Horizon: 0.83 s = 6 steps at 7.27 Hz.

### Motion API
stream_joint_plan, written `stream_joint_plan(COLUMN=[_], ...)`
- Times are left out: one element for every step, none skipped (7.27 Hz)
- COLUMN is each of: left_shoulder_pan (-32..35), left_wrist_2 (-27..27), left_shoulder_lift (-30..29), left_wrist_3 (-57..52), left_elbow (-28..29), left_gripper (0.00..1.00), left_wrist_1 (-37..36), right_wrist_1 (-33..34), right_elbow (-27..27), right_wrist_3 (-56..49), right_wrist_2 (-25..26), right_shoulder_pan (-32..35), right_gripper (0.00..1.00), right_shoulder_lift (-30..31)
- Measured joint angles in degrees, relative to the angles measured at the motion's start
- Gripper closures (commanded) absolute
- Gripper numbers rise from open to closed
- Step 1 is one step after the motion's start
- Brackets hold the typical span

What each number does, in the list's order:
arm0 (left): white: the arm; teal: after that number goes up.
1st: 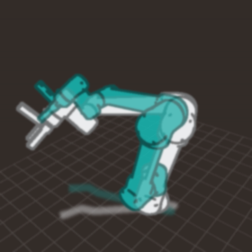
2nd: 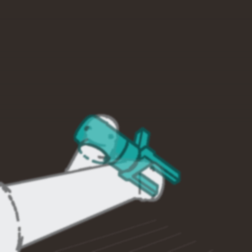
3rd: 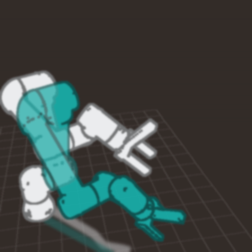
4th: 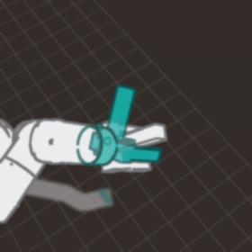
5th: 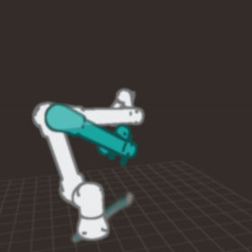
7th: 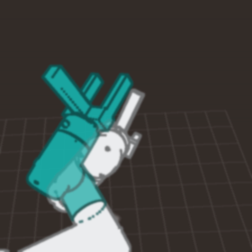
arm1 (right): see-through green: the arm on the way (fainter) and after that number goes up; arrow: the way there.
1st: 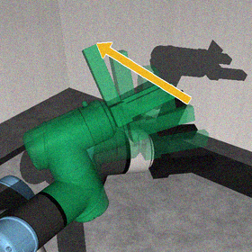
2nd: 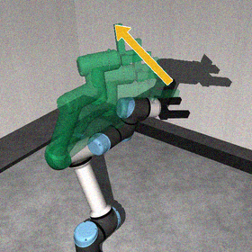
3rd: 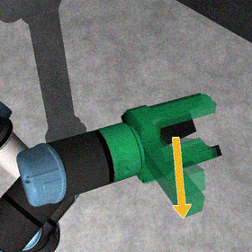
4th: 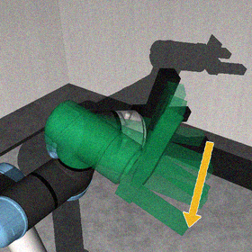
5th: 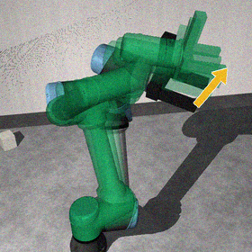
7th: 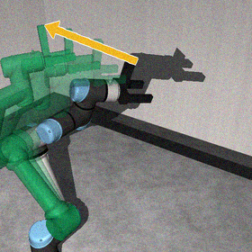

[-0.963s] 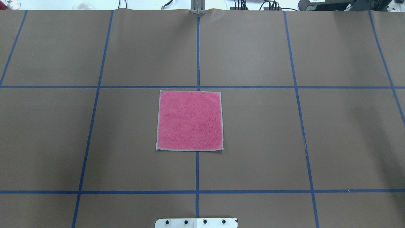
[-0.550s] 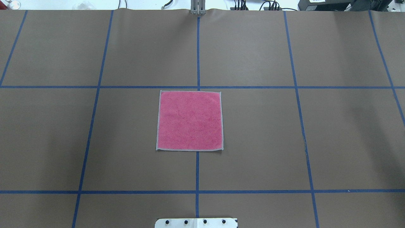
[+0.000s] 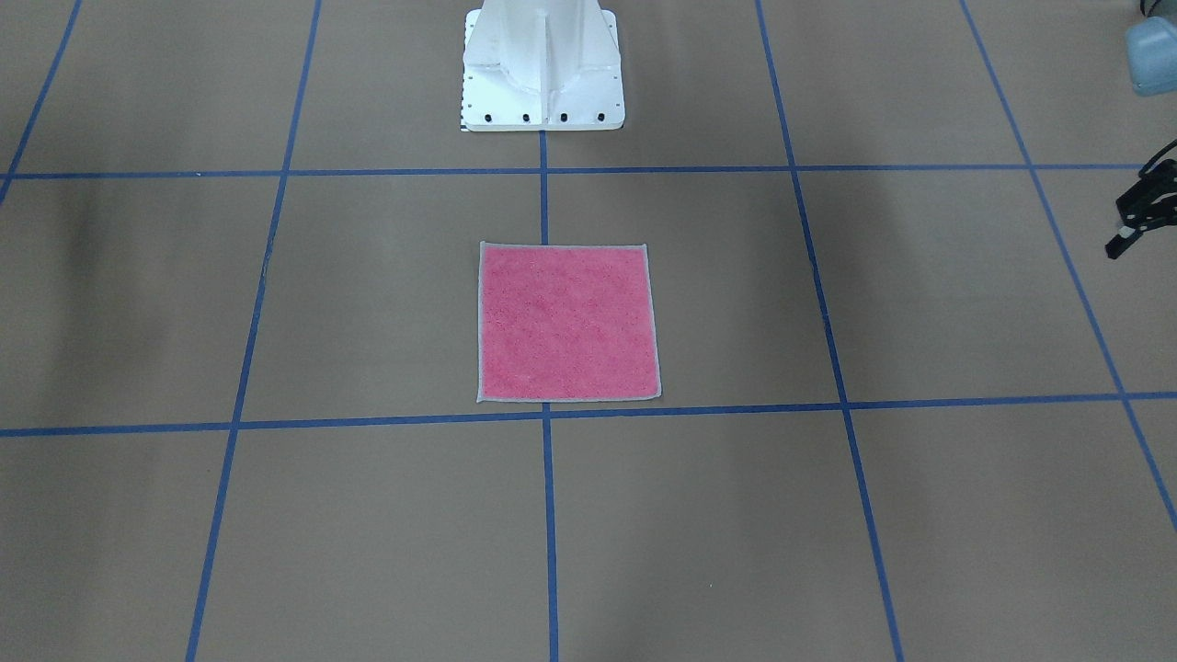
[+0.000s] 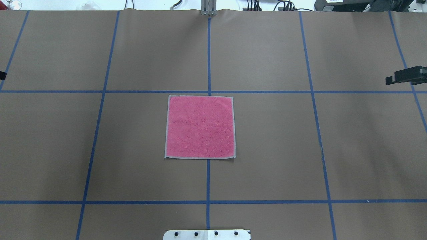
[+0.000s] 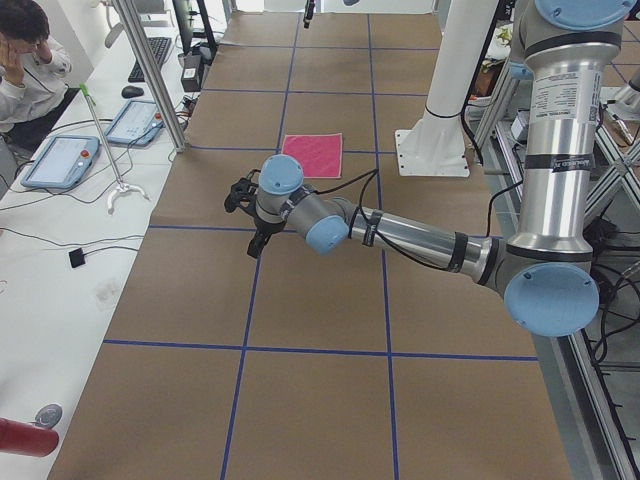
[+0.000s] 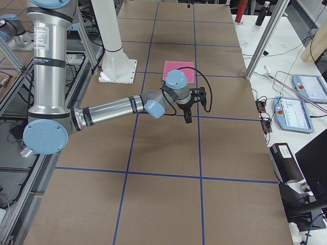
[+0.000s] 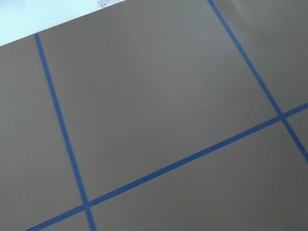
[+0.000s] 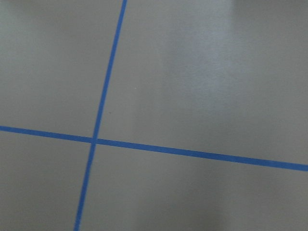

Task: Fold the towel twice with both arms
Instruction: 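Move the left and right grippers toward the near corners of the pink towel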

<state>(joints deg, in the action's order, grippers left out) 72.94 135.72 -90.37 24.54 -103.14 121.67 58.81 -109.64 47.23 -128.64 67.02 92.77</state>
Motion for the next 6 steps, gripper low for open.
stream_joint_plan(left_shoulder_pan=[-3.1,-5.4,-7.3,-9.8,-13.5,-17.8], left_wrist_2=[-0.2,-0.4,-1.4,-4.0,-7.6,-11.6], left_shoulder_lift=[-0.5,-1.6,-3.0,-4.6,-6.6,-8.7], left_wrist_3=[8.5,14.7,19.2,23.5,28.5,34.6], left_elbow=[0.0,0.0,0.0,0.0,0.1,0.2], left_gripper=[0.00,0.00,0.00,0.00,0.00,0.00], left_wrist_1=[4.0,6.1,7.0,7.3,7.4,7.4], right_wrist_1=[-0.4,-0.5,-0.5,-0.4,-0.2,0.0], right_elbow=[-1.3,-2.4,-3.1,-3.4,-3.5,-3.4], right_wrist_3=[10.3,19.6,28.6,36.5,42.5,47.7], right_wrist_2=[5.1,10.7,16.7,22.3,26.6,29.5], right_shoulder_pan=[-5.9,-11.8,-17.8,-23.2,-27.4,-30.7], right_gripper=[0.03,0.04,0.04,0.05,0.05,0.05], right_shoulder_lift=[-2.0,-4.0,-6.0,-7.8,-9.6,-11.1])
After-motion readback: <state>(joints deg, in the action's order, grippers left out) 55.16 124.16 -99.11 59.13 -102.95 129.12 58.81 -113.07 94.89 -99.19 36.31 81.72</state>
